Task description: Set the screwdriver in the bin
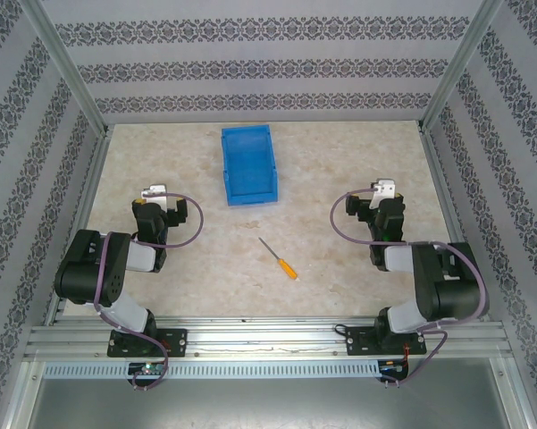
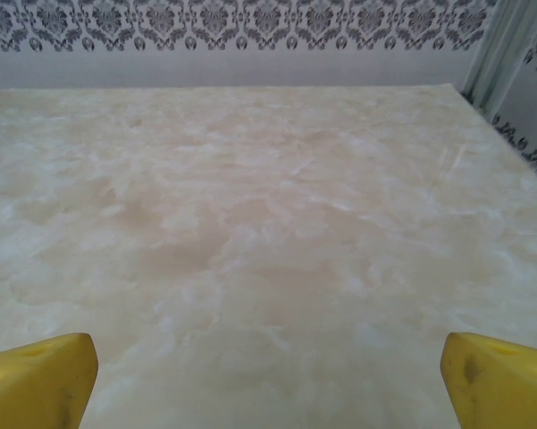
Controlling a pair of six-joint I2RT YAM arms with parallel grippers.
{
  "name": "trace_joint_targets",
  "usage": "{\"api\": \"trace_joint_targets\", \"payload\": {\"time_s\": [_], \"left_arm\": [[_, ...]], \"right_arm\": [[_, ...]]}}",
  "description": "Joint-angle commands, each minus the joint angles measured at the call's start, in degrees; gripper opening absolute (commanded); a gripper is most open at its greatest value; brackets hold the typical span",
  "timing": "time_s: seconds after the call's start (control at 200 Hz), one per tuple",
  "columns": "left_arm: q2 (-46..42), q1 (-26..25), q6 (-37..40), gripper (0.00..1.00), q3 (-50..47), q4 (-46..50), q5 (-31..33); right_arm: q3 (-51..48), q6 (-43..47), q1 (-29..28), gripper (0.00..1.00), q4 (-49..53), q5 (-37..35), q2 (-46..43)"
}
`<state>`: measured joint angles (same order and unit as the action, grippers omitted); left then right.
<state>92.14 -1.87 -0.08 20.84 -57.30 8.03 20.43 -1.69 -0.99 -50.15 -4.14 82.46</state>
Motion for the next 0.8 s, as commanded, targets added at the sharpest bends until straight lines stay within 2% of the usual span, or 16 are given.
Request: {"api": "trace_joint_targets", "payload": {"time_s": [0.0, 0.08, 0.165, 0.25, 0.365, 0.43, 0.465, 0.515, 0.59, 0.644, 0.794], "left_arm": [[-0.8, 0.1, -0.5, 0.99, 0.3, 0.8, -0.4], [-0.9, 0.2, -0.2, 0.99, 0.4, 0.9, -1.3], [-2.6, 0.1, 0.5, 0.99, 0.5, 2.8, -3.1], [-6.7, 0.1, 1.5, 0.99, 2.3, 9.5, -5.4], [-11.9, 0.1, 2.6, 0.99, 7.8, 26.3, -7.9], [-15.0, 0.1, 2.3, 0.99, 10.8, 34.4, -8.5], [-16.6, 0.1, 2.0, 0.99, 11.9, 37.4, -8.8], [-18.7, 0.0, 2.5, 0.99, 13.5, 42.2, -10.0], [-21.8, -0.1, 3.9, 0.99, 16.5, 50.7, -12.3], [-23.9, -0.2, 5.0, 0.99, 19.7, 57.8, -13.2], [-28.2, -0.6, 9.2, 0.99, 28.8, 75.7, -17.0]], "right_arm": [[1.5, -0.3, -0.9, 0.98, 5.4, -2.1, -6.5], [1.0, -1.3, -1.8, 0.98, 9.0, -3.7, -11.4], [1.2, -7.6, -1.7, 0.98, 14.7, -5.7, -16.8], [5.8, -12.5, -2.3, 0.98, 28.6, -6.7, -22.2], [16.0, -19.8, -2.8, 0.98, 50.8, -1.3, -25.6], [19.6, -22.2, -2.4, 0.98, 57.4, 6.5, -27.6], [20.4, -22.4, -2.3, 0.98, 59.5, 11.1, -29.0], [18.6, -26.9, -2.0, 0.98, 59.8, 12.4, -32.1], [11.4, -31.1, -0.9, 0.98, 52.2, 17.3, -37.8], [10.5, -32.0, -0.9, 0.98, 54.4, 17.7, -40.7], [16.6, -27.5, -4.2, 0.98, 75.6, 14.7, -38.6]]}}
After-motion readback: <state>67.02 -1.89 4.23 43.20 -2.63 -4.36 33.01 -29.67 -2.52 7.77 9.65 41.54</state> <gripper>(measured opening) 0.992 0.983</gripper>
